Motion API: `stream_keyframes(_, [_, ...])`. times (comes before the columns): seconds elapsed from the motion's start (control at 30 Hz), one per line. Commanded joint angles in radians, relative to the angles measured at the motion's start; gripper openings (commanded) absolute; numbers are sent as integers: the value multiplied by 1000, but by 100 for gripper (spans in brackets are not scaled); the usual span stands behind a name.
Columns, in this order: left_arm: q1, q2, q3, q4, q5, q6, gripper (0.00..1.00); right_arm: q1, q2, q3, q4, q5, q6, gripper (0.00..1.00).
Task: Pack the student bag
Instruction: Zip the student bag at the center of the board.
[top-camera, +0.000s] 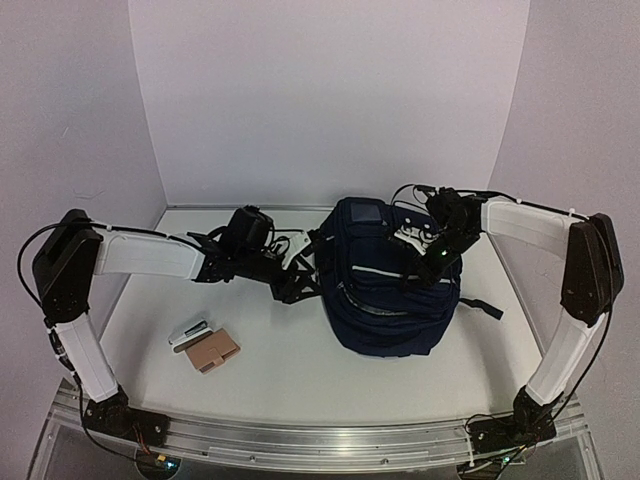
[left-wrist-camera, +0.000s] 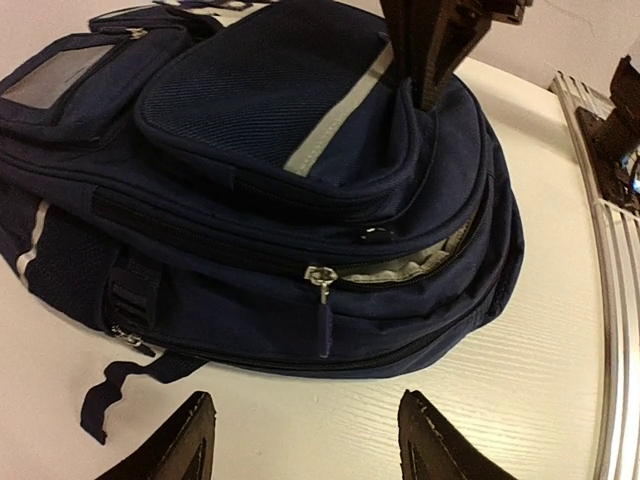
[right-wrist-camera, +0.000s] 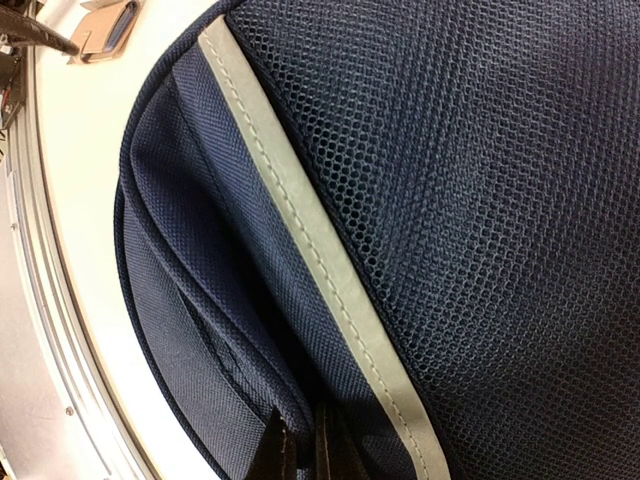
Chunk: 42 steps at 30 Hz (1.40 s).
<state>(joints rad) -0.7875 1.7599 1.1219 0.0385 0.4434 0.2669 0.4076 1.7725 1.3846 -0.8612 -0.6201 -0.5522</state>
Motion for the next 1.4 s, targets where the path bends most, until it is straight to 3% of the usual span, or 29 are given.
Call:
stream_keyframes(0.0, [-14, 69, 87, -9, 99, 70, 63, 12, 18, -25, -7, 20, 29, 0])
stream_keyframes(0.3, [-15, 206, 181, -8, 119, 34, 55, 16, 18, -37, -7, 22, 26, 0])
stream_keyframes(0.5, [-27, 198, 175, -4, 125, 23, 23, 18, 20, -45, -5, 15, 27, 0])
stream_keyframes(0.67, [-68, 143, 147, -50, 86, 37, 2, 27, 30, -43, 15, -1, 50, 0])
stream_keyframes(0.97, [-230, 103, 138, -148, -32, 15, 0, 97, 57, -28, 112, 8, 167, 0])
stream_keyframes(1.1, [-290, 128, 161, -118, -49, -54, 0, 129, 65, -17, 167, 14, 242, 0])
stream_keyframes(1.23, [-269, 110, 120, -29, -90, -173, 0, 125, 63, 17, 169, -49, 312, 0])
stream_keyframes(1.37, [-168, 53, 56, 35, -79, -301, 0, 28, -2, 34, 145, -164, 371, 44])
